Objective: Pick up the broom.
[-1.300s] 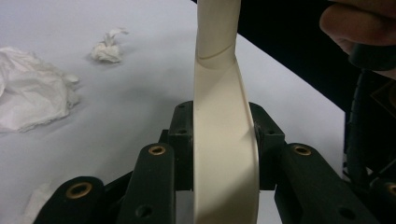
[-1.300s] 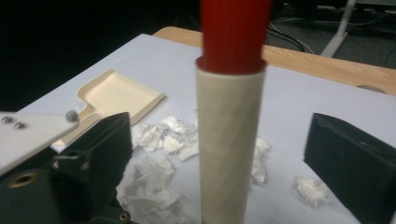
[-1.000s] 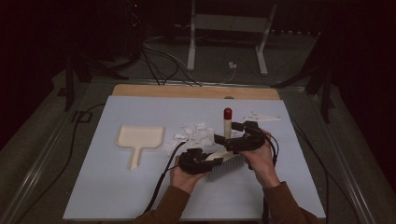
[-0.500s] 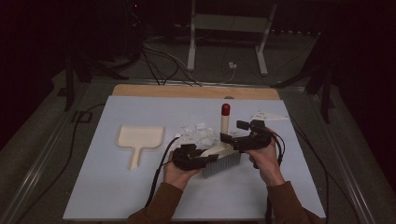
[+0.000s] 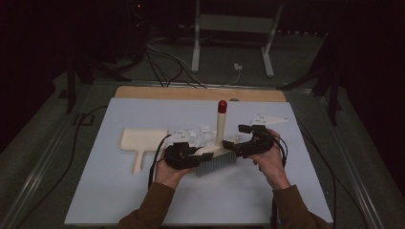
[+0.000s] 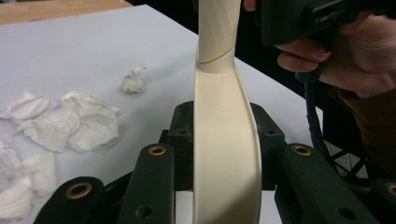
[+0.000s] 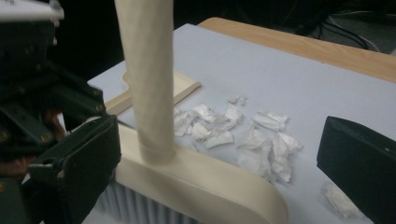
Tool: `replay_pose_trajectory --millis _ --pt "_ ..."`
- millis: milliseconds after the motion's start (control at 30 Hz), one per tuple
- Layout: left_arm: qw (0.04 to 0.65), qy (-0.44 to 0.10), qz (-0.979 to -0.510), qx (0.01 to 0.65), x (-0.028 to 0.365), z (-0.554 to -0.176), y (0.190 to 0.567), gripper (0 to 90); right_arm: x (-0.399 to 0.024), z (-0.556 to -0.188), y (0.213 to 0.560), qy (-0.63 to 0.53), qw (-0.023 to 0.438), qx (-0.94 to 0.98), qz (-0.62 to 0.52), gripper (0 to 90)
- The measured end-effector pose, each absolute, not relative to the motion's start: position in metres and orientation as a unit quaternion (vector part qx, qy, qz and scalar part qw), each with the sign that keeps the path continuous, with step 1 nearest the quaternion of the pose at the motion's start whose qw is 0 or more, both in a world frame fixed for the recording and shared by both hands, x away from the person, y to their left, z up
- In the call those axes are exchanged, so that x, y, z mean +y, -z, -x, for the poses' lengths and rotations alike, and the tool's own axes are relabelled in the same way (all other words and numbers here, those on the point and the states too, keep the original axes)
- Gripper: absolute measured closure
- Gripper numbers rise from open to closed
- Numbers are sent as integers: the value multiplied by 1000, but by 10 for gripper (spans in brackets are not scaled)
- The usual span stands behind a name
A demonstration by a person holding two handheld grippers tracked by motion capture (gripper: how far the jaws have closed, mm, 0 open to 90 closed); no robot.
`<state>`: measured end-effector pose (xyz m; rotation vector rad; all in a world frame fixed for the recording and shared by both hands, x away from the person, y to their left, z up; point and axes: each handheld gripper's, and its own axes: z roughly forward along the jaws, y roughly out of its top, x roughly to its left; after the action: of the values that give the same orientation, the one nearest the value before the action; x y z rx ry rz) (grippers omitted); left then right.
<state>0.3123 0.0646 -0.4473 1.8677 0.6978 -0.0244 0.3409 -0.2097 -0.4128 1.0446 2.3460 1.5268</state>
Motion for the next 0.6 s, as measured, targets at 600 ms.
replay_pose_trajectory --millis 600 --pt "562 47 -791 235 95 -327 444 692 -195 -342 423 -511 18 808 -292 0"
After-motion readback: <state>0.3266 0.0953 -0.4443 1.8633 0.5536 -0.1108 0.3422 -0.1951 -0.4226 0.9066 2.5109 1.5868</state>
